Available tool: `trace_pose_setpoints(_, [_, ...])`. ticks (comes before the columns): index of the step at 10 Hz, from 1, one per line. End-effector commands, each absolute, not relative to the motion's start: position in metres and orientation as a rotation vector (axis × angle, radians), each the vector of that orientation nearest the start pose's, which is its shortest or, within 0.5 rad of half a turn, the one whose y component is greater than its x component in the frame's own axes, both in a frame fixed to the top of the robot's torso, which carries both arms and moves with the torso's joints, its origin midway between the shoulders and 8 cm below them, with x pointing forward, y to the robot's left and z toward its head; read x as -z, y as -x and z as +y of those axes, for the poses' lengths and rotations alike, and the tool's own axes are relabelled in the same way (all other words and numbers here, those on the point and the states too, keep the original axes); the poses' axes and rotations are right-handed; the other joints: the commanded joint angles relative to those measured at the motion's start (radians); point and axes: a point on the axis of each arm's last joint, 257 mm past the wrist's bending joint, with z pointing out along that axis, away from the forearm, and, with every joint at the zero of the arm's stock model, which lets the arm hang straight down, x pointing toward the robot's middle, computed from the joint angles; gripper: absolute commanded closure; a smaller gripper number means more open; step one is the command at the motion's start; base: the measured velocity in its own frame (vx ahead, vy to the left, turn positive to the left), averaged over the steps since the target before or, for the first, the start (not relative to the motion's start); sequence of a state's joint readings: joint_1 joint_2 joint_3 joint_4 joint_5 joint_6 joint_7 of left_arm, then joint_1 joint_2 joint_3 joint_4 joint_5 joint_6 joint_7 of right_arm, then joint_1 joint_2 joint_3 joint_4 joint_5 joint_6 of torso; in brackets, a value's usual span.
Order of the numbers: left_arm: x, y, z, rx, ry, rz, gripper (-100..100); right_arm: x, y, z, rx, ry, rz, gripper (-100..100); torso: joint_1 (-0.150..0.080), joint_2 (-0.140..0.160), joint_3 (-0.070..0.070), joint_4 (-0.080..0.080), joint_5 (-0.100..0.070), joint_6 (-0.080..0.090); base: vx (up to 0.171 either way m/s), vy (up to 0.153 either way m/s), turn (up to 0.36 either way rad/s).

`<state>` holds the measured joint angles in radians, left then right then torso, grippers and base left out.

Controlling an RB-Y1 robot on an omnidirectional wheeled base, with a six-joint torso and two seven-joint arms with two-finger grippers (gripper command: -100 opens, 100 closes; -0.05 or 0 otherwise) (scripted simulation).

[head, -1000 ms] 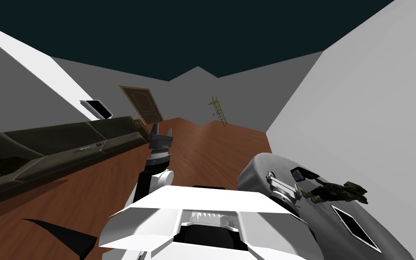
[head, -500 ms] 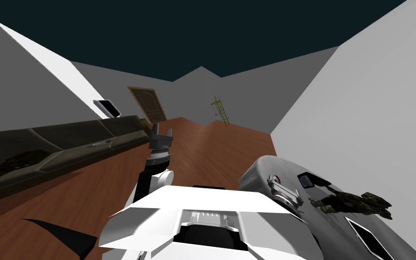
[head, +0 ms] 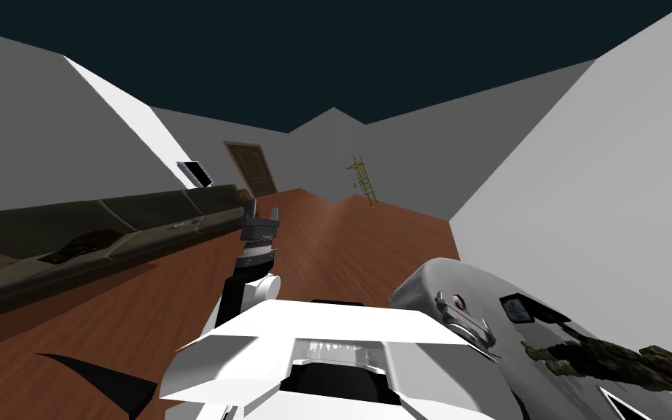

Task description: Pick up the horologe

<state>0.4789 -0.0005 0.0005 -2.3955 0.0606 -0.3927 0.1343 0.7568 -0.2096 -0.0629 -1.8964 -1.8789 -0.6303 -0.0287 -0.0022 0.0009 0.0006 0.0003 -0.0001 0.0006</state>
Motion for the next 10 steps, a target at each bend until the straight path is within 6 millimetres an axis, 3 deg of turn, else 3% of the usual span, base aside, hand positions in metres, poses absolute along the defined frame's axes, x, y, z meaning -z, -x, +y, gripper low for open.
trace_pose_setpoints(1, [-0.062,-0.337,0.281,1.484,0.719,0.52,0,0.35,-0.19,-0.528,-1.3,-2.003,-0.816,-100,0.0,0.0,0.0,0.0,0.0,0.0,0.012,-0.029,0.155])
trace_pose_setpoints(10, [-0.062,-0.337,0.281,1.484,0.719,0.52,0,0.402,-0.137,-0.541,-1.16,-2.09,-1.056,-100,-0.001,0.0,0.0,0.0,0.0,0.0,0.004,-0.027,0.13])
